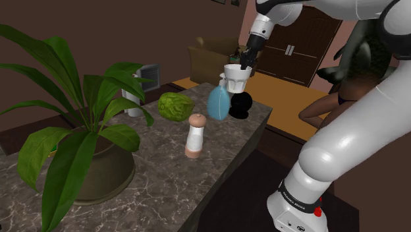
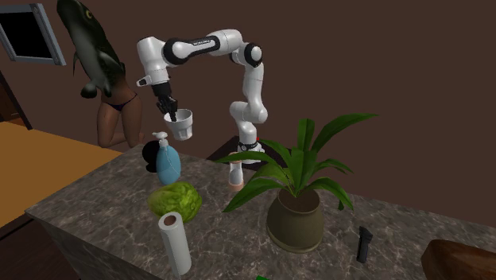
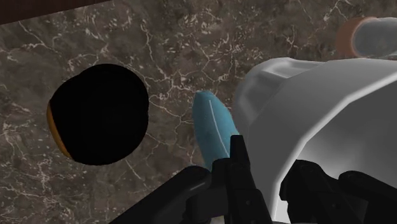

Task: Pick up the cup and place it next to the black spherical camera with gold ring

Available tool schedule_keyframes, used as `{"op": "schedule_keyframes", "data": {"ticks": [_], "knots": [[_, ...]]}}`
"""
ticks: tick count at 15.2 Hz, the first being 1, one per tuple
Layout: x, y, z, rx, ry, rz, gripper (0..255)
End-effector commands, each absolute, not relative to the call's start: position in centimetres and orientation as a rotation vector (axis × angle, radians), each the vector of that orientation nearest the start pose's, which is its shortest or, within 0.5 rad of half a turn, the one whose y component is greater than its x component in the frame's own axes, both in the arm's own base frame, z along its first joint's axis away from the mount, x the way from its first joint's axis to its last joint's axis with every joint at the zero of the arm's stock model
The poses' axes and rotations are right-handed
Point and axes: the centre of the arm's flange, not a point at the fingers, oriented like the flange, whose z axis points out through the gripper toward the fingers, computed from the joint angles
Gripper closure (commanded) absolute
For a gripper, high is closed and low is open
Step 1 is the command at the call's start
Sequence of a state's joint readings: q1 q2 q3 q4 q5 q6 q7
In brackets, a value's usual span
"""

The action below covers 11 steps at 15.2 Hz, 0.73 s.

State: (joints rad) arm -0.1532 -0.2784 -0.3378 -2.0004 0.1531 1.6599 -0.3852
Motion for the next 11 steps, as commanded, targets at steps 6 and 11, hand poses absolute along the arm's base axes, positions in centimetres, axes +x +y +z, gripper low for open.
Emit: {"op": "schedule_keyframes", "data": {"ticks": [6, 11], "knots": [[42.2, -31.5, 56.5, -2.884, 0.156, -0.046, 255], [42.8, -38.0, 56.5, -2.884, 0.156, -0.046, 255]]}}
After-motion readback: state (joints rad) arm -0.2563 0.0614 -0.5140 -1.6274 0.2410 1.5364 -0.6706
